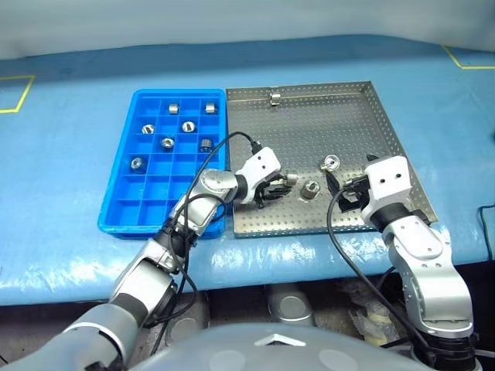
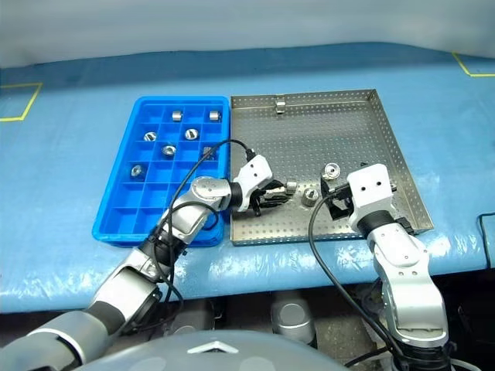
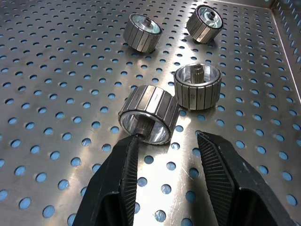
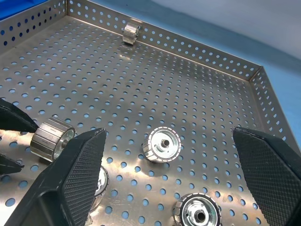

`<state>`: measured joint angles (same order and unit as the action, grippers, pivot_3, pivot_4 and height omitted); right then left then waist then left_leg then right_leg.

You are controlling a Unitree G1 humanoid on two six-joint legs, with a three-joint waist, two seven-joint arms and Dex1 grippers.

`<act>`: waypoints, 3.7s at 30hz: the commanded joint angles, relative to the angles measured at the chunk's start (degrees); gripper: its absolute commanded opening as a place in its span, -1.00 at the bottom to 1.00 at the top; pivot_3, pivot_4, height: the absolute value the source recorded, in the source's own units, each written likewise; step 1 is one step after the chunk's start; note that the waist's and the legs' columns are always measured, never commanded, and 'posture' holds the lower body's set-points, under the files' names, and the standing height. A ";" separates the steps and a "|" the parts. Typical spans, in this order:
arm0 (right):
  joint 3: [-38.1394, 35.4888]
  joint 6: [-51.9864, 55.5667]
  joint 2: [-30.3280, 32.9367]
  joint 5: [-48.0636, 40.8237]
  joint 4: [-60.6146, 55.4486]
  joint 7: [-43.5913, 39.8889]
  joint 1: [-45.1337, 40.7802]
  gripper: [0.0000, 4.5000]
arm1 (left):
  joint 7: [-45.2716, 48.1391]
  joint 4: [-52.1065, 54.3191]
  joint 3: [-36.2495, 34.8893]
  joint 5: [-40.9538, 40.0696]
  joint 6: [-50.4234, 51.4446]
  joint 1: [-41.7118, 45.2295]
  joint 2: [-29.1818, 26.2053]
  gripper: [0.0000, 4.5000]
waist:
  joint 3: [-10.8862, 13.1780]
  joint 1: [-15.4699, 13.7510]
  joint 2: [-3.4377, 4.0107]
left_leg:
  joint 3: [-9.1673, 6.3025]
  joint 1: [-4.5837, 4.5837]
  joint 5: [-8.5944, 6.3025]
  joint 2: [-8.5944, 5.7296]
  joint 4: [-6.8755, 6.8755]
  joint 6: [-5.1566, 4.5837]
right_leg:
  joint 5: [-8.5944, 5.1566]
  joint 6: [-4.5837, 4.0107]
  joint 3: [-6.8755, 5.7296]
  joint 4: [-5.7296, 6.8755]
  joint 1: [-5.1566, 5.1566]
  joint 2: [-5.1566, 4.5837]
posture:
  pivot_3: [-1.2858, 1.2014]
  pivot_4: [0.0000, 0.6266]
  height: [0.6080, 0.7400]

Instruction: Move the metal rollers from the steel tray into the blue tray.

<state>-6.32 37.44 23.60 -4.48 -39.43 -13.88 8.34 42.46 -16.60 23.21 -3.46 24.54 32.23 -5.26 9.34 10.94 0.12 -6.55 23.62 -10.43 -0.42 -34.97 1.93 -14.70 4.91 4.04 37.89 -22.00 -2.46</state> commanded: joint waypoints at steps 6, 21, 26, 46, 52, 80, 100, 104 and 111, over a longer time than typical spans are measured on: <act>-0.54 -0.92 -0.28 0.46 -2.01 0.31 0.16 1.00 | -5.72 -3.93 -3.40 1.70 -4.05 3.16 2.01 0.31 | 0.00 0.09 0.00 | 0.00 0.01 0.00 -0.01 0.00 0.00 | 0.00 0.01 0.00 -0.01 0.00 0.00 | -0.19 -0.52 1.00; -0.09 -0.83 -0.75 1.05 -2.03 0.36 0.09 1.00 | -7.30 -10.25 -5.30 0.77 -5.63 5.90 7.17 0.75 | 0.01 0.45 -0.02 | 0.00 0.02 0.00 -0.02 -0.01 0.00 | 0.01 0.04 0.00 -0.05 0.00 0.00 | -0.20 -0.52 1.00; 0.56 -1.03 -1.33 1.52 -1.73 0.66 0.37 1.00 | -9.86 -18.90 -6.15 1.76 -9.15 9.40 9.74 0.75 | 0.01 0.69 -0.02 | 0.00 0.05 -0.01 -0.04 0.00 0.00 | 0.01 0.06 0.00 -0.08 0.00 0.00 | -0.20 -0.52 1.00; 1.61 -2.23 -2.15 2.55 -0.20 0.69 -0.56 1.00 | -11.68 -24.14 -11.00 1.58 -14.54 12.32 11.49 -0.68 | 0.03 2.76 -0.05 | 0.00 0.06 -0.02 -0.05 0.02 0.01 | -0.01 0.10 0.00 -0.09 -0.01 -0.02 | -0.19 -0.52 1.00; 2.52 -2.57 -1.93 2.64 0.60 0.28 -1.62 1.00 | -11.60 -18.74 -13.06 -0.33 -13.31 12.06 10.14 -0.68 | 0.04 2.44 -0.06 | -0.02 0.07 -0.02 -0.05 0.03 0.01 | 0.00 0.10 -0.01 -0.08 -0.02 -0.02 | -0.18 -0.52 1.00; 8.47 -5.25 -0.60 0.70 10.15 -6.74 -12.14 1.00 | -3.01 53.09 -34.38 -12.62 32.27 -28.96 -43.03 -0.68 | 0.27 -8.38 -0.21 | -0.05 0.04 0.01 0.08 0.55 0.11 | -0.23 -0.33 -0.11 0.07 -0.37 -0.05 | 0.06 -0.52 1.00; 4.93 -2.96 0.20 1.76 6.13 -4.17 -8.74 1.00 | -6.67 47.76 -31.56 -17.59 32.69 -19.54 -37.29 0.32 | 0.26 -8.55 -0.22 | 0.00 0.01 0.03 0.09 0.67 0.14 | -0.24 -0.41 -0.13 0.09 -0.41 -0.05 | -0.01 -0.52 1.00; 3.02 1.34 -0.29 2.25 5.01 -1.95 -8.33 1.00 | -4.67 47.32 -31.23 -25.98 31.75 -13.79 -28.13 0.32 | 0.26 -8.49 -0.23 | -0.01 0.03 0.04 0.08 0.63 0.16 | -0.19 -0.45 -0.14 0.12 -0.40 -0.05 | -0.03 -0.52 1.00; 2.54 9.71 -0.67 3.21 3.27 0.91 -8.17 1.00 | -3.61 38.32 -13.04 -22.30 27.10 -5.55 -18.75 0.32 | 0.22 -7.31 -0.19 | -0.02 -0.04 0.05 0.04 0.40 0.16 | -0.14 -0.31 -0.11 0.14 -0.19 -0.03 | -0.06 -0.52 1.00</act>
<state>-3.11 46.09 22.54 -1.83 -32.92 -13.60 0.45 38.71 22.57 6.55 -26.88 53.27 24.98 -24.97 9.56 3.63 -0.07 -6.57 23.59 -10.39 -0.38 -34.66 2.08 -14.85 4.68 3.92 38.02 -22.17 -2.48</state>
